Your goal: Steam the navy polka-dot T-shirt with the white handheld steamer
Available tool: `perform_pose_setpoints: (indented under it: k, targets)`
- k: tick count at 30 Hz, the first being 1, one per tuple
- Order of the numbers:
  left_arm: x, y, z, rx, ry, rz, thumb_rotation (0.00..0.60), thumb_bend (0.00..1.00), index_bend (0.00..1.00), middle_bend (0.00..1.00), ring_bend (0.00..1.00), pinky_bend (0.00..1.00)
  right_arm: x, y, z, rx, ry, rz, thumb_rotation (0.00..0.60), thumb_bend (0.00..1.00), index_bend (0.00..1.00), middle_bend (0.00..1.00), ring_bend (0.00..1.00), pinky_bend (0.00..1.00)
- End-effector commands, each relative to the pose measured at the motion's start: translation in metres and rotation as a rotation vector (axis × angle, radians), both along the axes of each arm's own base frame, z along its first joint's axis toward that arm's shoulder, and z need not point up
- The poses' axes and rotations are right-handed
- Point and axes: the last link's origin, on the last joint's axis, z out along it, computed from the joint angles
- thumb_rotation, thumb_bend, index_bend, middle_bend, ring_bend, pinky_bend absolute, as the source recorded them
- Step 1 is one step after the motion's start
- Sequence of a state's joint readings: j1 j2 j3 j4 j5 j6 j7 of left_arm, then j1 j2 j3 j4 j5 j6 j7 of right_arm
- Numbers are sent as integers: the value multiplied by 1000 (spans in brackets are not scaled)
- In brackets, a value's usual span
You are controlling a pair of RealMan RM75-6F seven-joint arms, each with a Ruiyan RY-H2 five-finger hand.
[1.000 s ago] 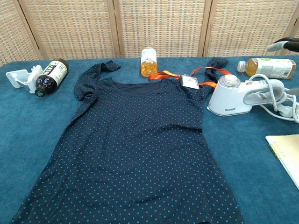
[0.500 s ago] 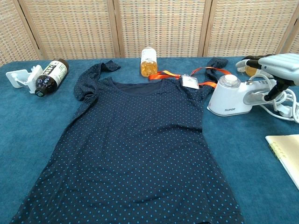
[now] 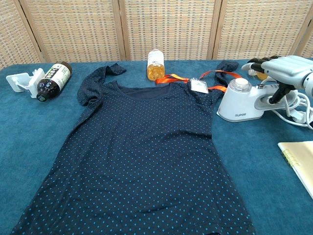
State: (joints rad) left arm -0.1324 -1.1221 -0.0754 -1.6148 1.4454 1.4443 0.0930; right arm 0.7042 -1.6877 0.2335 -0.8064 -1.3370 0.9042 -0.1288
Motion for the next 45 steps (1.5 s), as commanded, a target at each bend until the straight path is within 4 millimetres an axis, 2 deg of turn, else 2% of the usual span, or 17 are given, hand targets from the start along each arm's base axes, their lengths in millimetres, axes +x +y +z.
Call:
perform_pose_setpoints:
  k: [1, 7, 10, 14, 16, 19, 21, 24, 25, 29, 35, 40, 45]
  targets:
    - [-1, 0, 0, -1, -1, 2, 600, 0, 0, 0, 0, 0, -1, -4, -7, 3, 34, 4, 600, 502, 0, 0, 0, 0]
    - [-1, 1, 0, -2, 0, 3, 600, 0, 0, 0, 0, 0, -3, -12, -12, 4, 62, -1, 600, 541, 35, 11, 0, 0]
    - [-1, 1, 0, -1, -2, 5, 600, 0, 0, 0, 0, 0, -2, -17, -15, 3, 55, -4, 600, 565, 89, 75, 18, 0]
    - [-2, 2, -1, -2, -2, 9, 600, 0, 0, 0, 0, 0, -2, -24, -16, 13, 61, -6, 600, 612, 188, 222, 201, 4]
    - [-2, 2, -1, -3, -2, 12, 600, 0, 0, 0, 0, 0, -1, -27, -16, 12, 64, -3, 600, 647, 266, 298, 284, 56]
    - [-3, 3, -2, -4, -1, 15, 600, 0, 0, 0, 0, 0, 0, -30, -16, 7, 68, 3, 600, 717, 432, 440, 461, 290]
    - [-3, 4, -3, -5, -1, 17, 600, 0, 0, 0, 0, 0, 1, -31, -18, 21, 60, 5, 600, 784, 590, 532, 595, 521]
    - [-4, 5, -3, -7, 0, 19, 600, 0, 0, 0, 0, 0, 4, -31, -16, 24, 33, 30, 600, 859, 775, 633, 707, 766]
    - [-4, 5, -3, -8, -1, 21, 600, 0, 0, 0, 0, 0, 6, -31, -14, 17, 27, 48, 600, 868, 796, 645, 720, 804]
    - [-5, 5, -3, -7, -3, 24, 600, 0, 0, 0, 0, 0, 11, -33, -1, -11, -6, 114, 600, 917, 821, 656, 743, 915]
    - [-5, 5, -1, -7, -15, 20, 600, 0, 0, 0, 0, 0, 24, -40, 26, -57, -44, 211, 600, 979, 820, 658, 753, 962]
    - [-7, 6, 2, -6, -28, 20, 600, 0, 0, 0, 0, 0, 49, -45, 42, -83, -74, 304, 600, 999, 820, 664, 759, 967]
    - [-7, 7, 4, -5, -38, 20, 600, 0, 0, 0, 0, 0, 86, -47, 34, -63, -181, 329, 600, 1000, 820, 665, 760, 968]
